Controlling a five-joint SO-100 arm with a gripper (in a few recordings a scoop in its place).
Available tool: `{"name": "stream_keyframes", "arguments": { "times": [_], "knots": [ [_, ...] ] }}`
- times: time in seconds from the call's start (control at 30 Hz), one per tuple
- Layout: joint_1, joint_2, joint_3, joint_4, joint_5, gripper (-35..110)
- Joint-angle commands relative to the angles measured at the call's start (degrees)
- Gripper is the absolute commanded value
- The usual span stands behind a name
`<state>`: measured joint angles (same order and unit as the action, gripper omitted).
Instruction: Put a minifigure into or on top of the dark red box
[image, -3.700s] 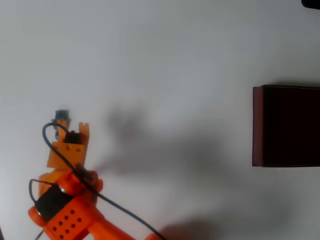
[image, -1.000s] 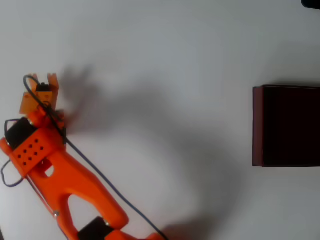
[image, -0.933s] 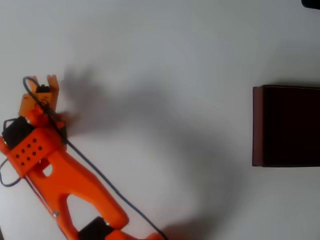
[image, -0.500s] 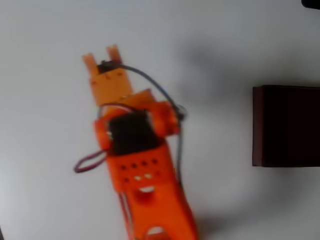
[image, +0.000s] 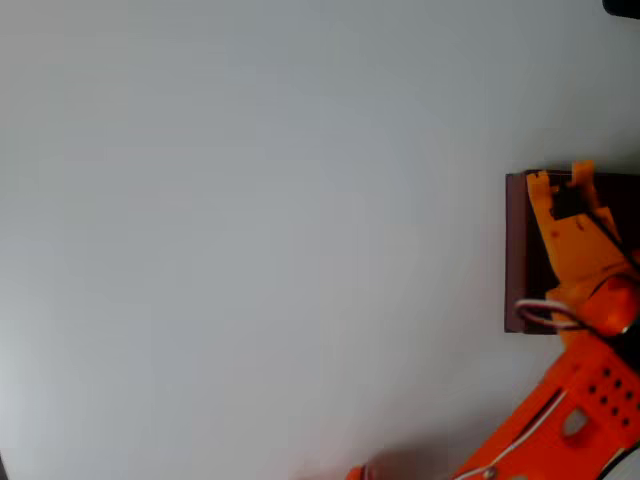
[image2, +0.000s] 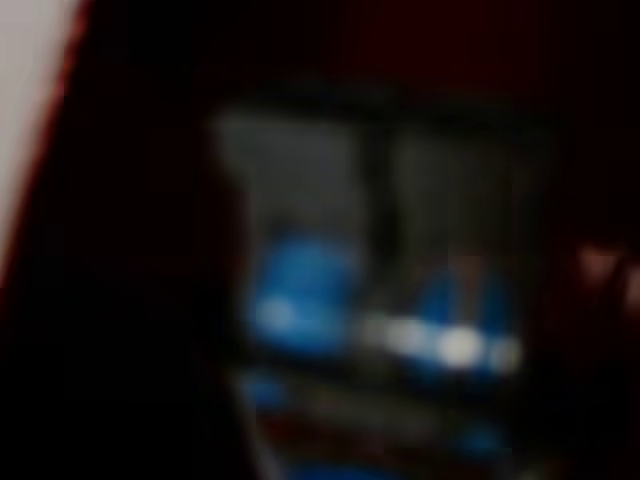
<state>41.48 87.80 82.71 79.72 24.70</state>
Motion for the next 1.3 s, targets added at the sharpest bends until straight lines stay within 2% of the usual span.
{"name": "stream_keyframes", "arguments": {
  "times": [0.0,0.13,0.23,0.33,0.43,0.6,0.7,0.8,0.97,1.07,1.27],
  "knots": [
    [3.6,-12.22,-9.4,-1.58,-1.32,0],
    [4.13,-23.12,-18.81,1.49,-2.55,5],
    [3.69,-22.41,-20.13,3.87,-2.64,12],
    [2.11,-18.72,-19.95,6.77,-3.43,12],
    [-0.53,-10.11,-13.27,7.38,-3.52,11],
    [-7.65,13.01,7.12,4.39,-4.31,7],
    [-16.61,33.22,24.87,-1.23,-8.88,6],
    [-30.67,54.76,41.22,-4.75,-11.78,0],
    [-54.76,83.58,59.68,-5.71,-13.62,0],
    [-65.48,99.32,69.17,-4.83,-15.82,0],
    [-78.4,105.91,76.55,1.58,-22.15,0]
  ]
}}
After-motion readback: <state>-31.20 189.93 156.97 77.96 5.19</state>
